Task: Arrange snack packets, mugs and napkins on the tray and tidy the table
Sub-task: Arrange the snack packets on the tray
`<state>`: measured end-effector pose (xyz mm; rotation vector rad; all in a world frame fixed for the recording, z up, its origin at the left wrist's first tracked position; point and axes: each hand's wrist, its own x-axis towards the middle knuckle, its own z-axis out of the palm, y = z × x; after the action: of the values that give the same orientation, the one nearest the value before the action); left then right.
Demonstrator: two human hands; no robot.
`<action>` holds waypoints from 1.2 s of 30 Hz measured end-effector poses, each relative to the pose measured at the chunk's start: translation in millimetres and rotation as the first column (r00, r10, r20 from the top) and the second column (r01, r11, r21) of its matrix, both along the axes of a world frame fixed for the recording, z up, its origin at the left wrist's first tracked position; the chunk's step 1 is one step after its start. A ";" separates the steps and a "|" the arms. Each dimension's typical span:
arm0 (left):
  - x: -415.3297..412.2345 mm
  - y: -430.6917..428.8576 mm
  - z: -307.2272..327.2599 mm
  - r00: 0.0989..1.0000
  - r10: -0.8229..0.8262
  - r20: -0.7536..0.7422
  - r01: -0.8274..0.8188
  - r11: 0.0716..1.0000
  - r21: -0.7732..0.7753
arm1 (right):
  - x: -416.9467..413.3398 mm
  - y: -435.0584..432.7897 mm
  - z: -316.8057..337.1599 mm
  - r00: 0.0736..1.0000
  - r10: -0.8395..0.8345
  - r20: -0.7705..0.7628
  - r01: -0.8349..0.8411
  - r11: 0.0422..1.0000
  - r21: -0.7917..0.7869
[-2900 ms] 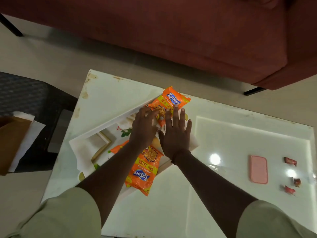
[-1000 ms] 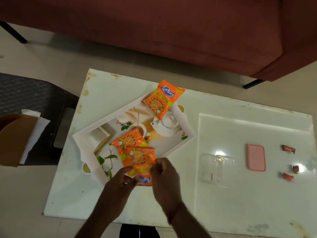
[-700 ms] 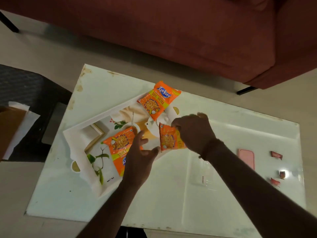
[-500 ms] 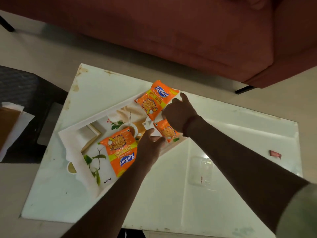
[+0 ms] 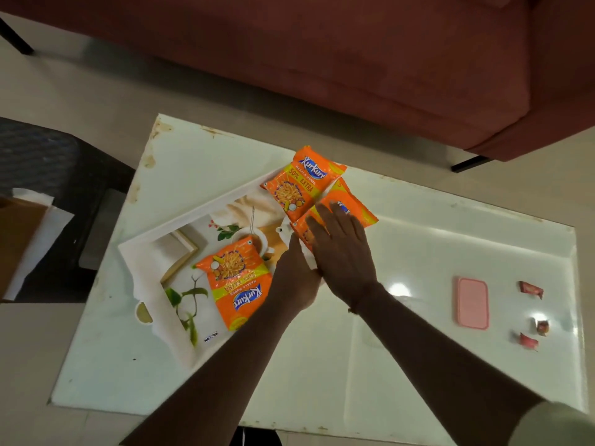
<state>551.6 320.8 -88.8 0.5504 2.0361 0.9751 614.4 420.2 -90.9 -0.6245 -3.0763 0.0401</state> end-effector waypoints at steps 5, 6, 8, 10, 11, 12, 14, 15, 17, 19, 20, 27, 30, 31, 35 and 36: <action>-17.9 -55.2 16.3 0.961 -0.083 -0.263 0.078 0.997 -0.029 | 17.4 -13.0 -13.1 0.982 -0.057 0.181 0.065 0.997 -0.039; -28.0 -66.4 19.0 0.942 -0.073 -0.328 0.078 0.997 0.003 | 15.6 -14.1 -12.1 0.979 -0.072 0.189 0.082 0.996 -0.047; -53.5 -87.2 19.8 0.904 -0.044 -0.426 0.052 0.999 0.006 | 11.3 -24.2 -6.1 0.988 -0.110 0.112 0.120 0.988 -0.093; -79.8 -104.7 17.7 0.899 -0.029 -0.437 -0.001 0.998 -0.069 | 9.0 -46.3 2.7 0.969 -0.242 -0.041 0.227 0.947 -0.225; -91.9 -112.0 15.7 0.910 -0.038 -0.414 -0.015 0.992 -0.125 | 8.5 -61.6 7.6 0.924 -0.371 -0.086 0.319 0.878 -0.356; -102.0 -118.0 13.6 0.923 -0.060 -0.381 -0.013 0.982 -0.187 | 8.4 -79.8 12.4 0.847 -0.526 -0.078 0.418 0.748 -0.516; -115.4 -124.8 9.0 0.936 -0.139 -0.324 0.044 0.958 -0.285 | 7.9 -118.1 21.3 0.598 -0.792 0.126 0.579 0.317 -0.751; -119.1 -125.6 8.1 0.932 -0.183 -0.314 0.082 0.948 -0.308 | 6.8 -136.4 23.4 0.466 -0.846 0.258 0.616 0.102 -0.781; -122.2 -122.7 7.9 0.899 -0.284 -0.334 0.171 0.928 -0.330 | 4.1 -171.0 22.8 0.329 -0.845 0.422 0.634 -0.134 -0.761; -121.0 -112.8 6.6 0.842 -0.412 -0.347 0.277 0.884 -0.376 | 0.0 -196.8 20.7 0.306 -0.820 0.483 0.627 -0.208 -0.750; -119.3 -107.6 5.1 0.818 -0.462 -0.343 0.314 0.858 -0.407 | -2.5 -205.8 17.8 0.315 -0.811 0.494 0.625 -0.214 -0.751; -112.5 -104.7 -0.9 0.876 -0.421 -0.236 0.302 0.859 -0.413 | -13.4 -208.4 7.4 0.361 -0.778 0.514 0.618 -0.212 -0.757; -118.1 -124.2 1.1 0.943 -0.290 -0.161 0.237 0.929 -0.283 | -6.1 -196.2 12.4 0.381 -0.772 0.509 0.609 -0.204 -0.766; -119.9 -130.5 3.1 0.972 -0.215 -0.098 0.189 0.957 -0.220 | -5.0 -188.9 17.4 0.371 -0.778 0.507 0.589 -0.226 -0.776; -117.2 -137.4 20.6 0.970 0.098 0.224 -0.098 0.995 -0.011 | -10.0 -142.1 40.9 0.451 -0.835 0.316 0.522 -0.040 -0.852; -114.3 -133.8 23.9 0.950 0.158 0.270 -0.171 0.985 0.024 | -12.8 -126.8 48.7 0.491 -0.838 0.240 0.509 0.052 -0.859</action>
<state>437.2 187.0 -64.9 0.2578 1.8407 1.1338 601.6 293.4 -42.3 -1.8236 -1.7773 1.5882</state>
